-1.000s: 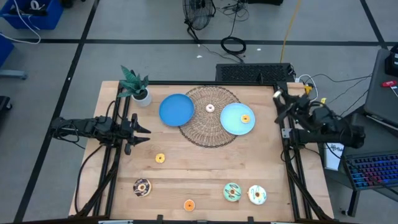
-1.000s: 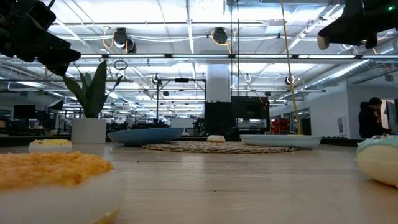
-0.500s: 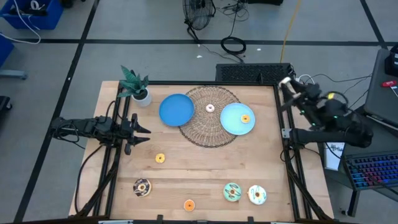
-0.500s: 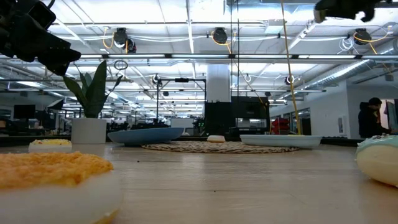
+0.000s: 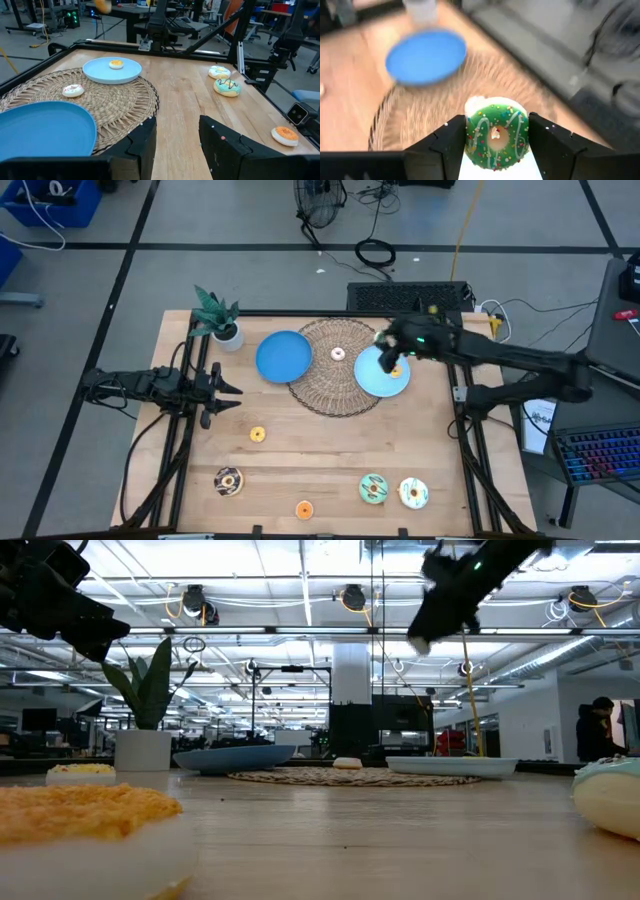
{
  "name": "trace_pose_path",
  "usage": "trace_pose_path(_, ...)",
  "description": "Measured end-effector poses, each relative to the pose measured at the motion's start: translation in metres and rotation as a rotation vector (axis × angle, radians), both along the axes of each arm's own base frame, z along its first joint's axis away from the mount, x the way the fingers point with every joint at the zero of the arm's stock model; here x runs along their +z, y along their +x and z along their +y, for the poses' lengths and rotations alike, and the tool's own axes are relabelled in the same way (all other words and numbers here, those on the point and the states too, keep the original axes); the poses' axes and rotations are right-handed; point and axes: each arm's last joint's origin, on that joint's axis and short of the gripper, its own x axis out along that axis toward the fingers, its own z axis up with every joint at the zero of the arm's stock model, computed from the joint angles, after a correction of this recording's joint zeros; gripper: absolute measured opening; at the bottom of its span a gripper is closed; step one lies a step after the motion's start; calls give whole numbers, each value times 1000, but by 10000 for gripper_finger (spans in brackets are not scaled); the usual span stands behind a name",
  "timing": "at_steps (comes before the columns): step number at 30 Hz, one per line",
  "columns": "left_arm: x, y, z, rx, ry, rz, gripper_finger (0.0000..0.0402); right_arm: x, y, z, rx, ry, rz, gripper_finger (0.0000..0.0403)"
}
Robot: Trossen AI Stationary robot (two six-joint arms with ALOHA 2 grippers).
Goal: Pick & Place donuts
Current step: Put the small green donut on the light blue plate
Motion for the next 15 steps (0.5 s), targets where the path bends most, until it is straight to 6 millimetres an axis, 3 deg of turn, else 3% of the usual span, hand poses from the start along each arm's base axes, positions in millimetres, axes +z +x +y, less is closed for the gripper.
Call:
trace_pose_path(7,0,0,0,0,0,0,150,-49,24,-25,-46,178,249,192)
trace_pose_path(15,0,0,0,0,0,0,150,-83,33,-21,1,410,381,192)
